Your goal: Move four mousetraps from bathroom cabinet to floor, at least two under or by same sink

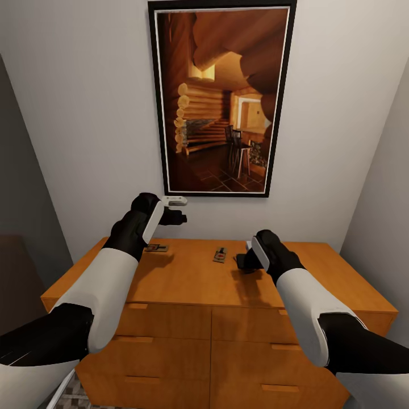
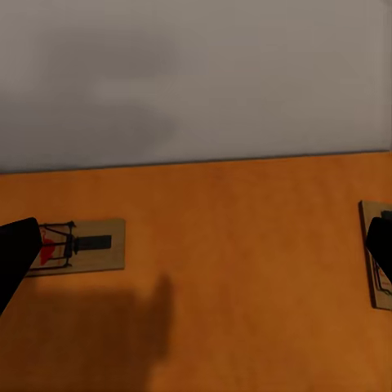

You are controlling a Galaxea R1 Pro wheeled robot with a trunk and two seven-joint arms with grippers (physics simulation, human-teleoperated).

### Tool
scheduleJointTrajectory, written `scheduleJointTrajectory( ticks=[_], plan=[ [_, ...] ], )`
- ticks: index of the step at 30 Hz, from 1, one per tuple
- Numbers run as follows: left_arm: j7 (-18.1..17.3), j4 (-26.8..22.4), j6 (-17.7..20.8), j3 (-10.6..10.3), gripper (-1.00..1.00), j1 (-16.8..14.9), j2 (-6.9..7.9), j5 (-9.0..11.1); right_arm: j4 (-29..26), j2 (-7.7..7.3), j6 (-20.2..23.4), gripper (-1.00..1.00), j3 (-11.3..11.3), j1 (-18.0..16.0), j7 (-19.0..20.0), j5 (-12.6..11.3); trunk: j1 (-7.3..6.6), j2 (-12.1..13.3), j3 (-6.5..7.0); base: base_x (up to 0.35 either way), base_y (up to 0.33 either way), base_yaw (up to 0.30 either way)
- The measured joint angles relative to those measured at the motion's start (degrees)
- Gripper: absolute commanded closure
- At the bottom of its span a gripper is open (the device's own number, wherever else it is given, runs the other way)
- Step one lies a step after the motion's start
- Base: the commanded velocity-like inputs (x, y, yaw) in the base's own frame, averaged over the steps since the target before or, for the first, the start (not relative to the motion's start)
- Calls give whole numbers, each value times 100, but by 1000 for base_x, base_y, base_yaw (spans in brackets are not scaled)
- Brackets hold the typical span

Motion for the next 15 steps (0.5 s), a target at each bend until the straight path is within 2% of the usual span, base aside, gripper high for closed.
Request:
scheduleJointTrajectory(
  ticks=[3, 15],
  plan=[
    [0, 0, -1, 0, -100, 0, 0, 0, -13, -4, -2, 100, -4, 0, 15, -85, 0, 0, 0, 0, 0, 0],
    [0, 1, 0, 0, -100, 0, 0, -3, -15, -11, -6, 100, 1, 0, 25, -117, 0, 0, 0, 0, 0, 0]
  ],
)
